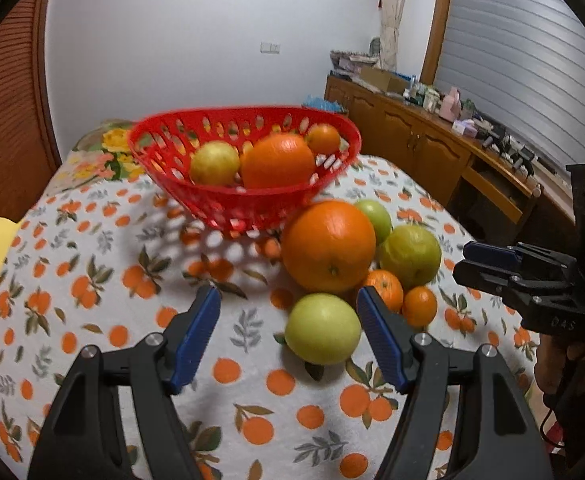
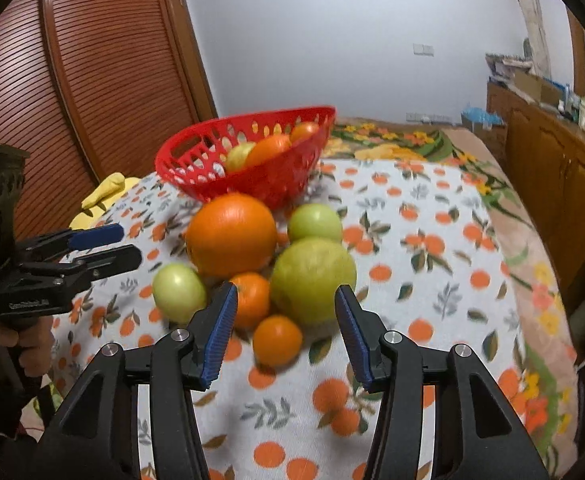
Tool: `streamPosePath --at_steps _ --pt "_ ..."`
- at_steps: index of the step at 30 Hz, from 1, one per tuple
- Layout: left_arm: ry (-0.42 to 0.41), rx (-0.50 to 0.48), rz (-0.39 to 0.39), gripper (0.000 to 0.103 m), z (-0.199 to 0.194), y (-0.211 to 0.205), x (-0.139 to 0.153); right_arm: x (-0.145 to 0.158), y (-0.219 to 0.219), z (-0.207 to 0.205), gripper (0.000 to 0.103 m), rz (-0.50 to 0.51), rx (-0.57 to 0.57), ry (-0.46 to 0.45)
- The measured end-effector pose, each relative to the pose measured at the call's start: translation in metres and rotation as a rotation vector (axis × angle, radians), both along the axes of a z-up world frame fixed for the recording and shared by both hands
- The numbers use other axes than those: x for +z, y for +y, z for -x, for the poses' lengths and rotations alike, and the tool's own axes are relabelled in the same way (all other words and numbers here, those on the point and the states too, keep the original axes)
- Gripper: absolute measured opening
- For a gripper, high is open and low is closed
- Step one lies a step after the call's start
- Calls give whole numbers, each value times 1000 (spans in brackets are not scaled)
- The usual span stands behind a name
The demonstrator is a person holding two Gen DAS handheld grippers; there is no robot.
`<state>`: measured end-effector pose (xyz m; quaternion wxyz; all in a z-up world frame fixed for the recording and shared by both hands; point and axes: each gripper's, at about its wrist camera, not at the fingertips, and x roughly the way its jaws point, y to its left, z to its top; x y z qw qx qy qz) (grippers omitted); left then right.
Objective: Organize fruits
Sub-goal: 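Withdraw both open tools from the basket back toward the fruit pile, then grasp a yellow-green pear with the left tool while the right tool grasps an orange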
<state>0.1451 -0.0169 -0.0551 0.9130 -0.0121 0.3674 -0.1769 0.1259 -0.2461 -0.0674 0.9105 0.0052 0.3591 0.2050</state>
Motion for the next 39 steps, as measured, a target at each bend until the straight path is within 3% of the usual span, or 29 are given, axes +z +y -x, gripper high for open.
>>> streamPosePath --at_steps 10,21,24,27,39 --pt "95 -40 -12 71 -5 -22 -33 -29 9 5 51 17 34 51" --pt "106 -65 -3 71 -15 -26 -37 -35 10 7 51 35 39 52" --pt "113 -75 3 66 -17 -28 -38 -37 10 7 51 34 38 54" --pt "118 -80 -5 55 -16 -30 -40 -38 11 6 50 39 38 56" --pt "91 -65 29 54 1 -16 -30 -40 19 -7 43 57 31 87"
